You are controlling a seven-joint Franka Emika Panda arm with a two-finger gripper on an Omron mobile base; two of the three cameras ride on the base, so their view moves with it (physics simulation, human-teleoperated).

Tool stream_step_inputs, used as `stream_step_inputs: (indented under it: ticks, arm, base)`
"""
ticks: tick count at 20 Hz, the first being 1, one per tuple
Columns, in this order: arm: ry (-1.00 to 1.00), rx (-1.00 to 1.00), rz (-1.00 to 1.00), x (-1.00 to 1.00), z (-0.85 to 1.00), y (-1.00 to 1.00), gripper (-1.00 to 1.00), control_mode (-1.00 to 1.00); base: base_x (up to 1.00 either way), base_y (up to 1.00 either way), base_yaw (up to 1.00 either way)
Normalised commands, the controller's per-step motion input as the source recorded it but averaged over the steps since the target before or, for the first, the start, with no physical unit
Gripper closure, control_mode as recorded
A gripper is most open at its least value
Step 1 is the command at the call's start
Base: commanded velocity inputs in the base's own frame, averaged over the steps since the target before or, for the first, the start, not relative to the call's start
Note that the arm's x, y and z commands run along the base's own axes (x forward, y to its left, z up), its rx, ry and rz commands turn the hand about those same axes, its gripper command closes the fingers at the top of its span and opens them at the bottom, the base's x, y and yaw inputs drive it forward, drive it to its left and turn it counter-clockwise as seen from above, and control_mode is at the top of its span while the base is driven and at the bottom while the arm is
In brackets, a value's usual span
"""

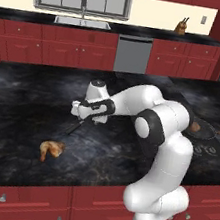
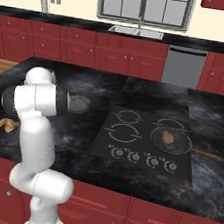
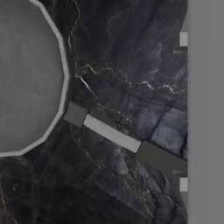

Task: Place both pans onto different burners. Then place the potato and the chicken drumstick on different pans.

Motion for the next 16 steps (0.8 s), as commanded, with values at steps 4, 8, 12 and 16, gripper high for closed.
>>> stream_step_inputs:
  ticks: [4, 8, 12, 16]
  arm:
    - [0.07, 0.0, 0.0, 0.6, -0.36, 0.16, -1.0, -1.0]
    - [0.05, 0.0, 0.0, 0.54, -0.18, 0.15, -1.0, -1.0]
    - [0.03, 0.0, 0.0, 0.47, -0.1, 0.09, -1.0, -1.0]
    - [0.07, -0.07, 0.0, 0.16, -0.38, 0.04, -1.0, -1.0]
  base:
    - [0.0, 0.0, 0.0]
    - [0.0, 0.0, 0.0]
    - [0.0, 0.0, 0.0]
    - [0.0, 0.0, 0.0]
